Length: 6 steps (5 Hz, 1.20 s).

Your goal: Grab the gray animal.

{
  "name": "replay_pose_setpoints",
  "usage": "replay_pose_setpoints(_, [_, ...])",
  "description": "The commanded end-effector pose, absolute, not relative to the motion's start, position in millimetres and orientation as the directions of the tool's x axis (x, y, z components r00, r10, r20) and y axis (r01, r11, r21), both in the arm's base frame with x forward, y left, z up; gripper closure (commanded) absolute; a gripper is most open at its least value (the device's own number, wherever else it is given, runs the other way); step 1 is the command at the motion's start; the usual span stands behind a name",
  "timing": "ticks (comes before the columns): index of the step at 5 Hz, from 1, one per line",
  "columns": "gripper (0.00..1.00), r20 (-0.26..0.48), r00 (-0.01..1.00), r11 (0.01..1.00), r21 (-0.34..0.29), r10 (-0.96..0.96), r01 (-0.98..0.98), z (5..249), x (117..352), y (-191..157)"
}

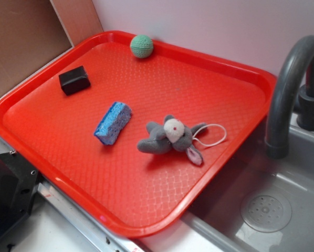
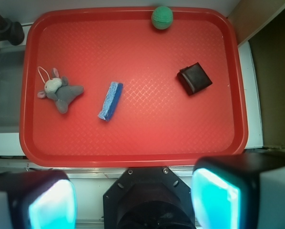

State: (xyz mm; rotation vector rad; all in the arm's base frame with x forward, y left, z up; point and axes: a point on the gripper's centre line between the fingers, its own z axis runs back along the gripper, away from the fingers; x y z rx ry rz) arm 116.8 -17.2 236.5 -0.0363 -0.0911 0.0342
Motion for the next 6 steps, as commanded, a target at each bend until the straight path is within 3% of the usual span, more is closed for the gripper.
replay_pose_setpoints(1, [0.00, 0.090, 0.995, 0.999, -0.038, 0.036, -0.033, 236, 117, -17])
replay_pose_setpoints(2, [0.00, 0.162, 0.986, 0.997, -0.053, -0.041, 0.050, 234, 135, -28])
replay_pose_setpoints(3, [0.00, 0.207, 0.955, 0.975, -0.012, -0.214, 0.222, 237, 142, -44])
replay_pose_setpoints(5, [0.00, 0.249, 0.892, 0.925, 0.046, -0.377, 0.377, 203, 185, -107])
replay_pose_setpoints(6, [0.00, 0.273, 0.859, 0.891, -0.011, -0.434, 0.454, 185, 210, -129])
